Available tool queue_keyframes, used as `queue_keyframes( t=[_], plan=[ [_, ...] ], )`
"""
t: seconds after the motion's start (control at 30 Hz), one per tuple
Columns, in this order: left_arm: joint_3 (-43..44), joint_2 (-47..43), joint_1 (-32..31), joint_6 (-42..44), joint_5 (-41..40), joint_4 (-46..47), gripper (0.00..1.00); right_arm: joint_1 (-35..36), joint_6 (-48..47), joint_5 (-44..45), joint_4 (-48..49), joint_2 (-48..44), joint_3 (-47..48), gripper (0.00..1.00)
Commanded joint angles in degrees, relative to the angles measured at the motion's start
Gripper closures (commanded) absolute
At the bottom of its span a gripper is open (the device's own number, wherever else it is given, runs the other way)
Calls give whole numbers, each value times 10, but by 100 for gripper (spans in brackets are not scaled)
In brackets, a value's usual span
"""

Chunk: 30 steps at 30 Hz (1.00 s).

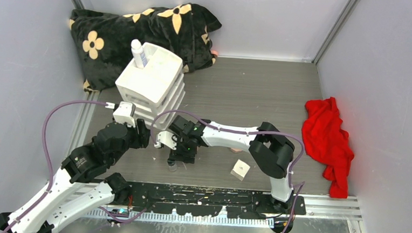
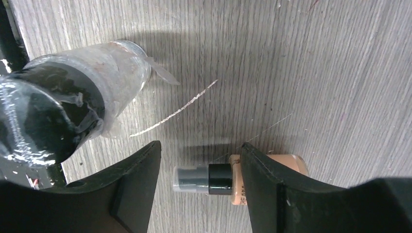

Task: Organize the makeup
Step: Pick up the makeup from the center of the board.

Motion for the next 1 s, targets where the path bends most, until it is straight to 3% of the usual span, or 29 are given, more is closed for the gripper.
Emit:
queue_keyframes(
  t=[0.0,0.57,0.7,0.97],
  plan=[
    [0,-8,-1,-5,-3,20,45,2,-5,6,14,1,10,34],
    [-15,-2,-1,-3,9,43,44,12,26,130,45,-141,-14,35],
    [-18,-6,-1,-7,12,45,44,12,86,193,-3,-129,14,36],
    [-18,-3,0,-2,21,47,44,19,270,290,78,-160,-102,37]
  ],
)
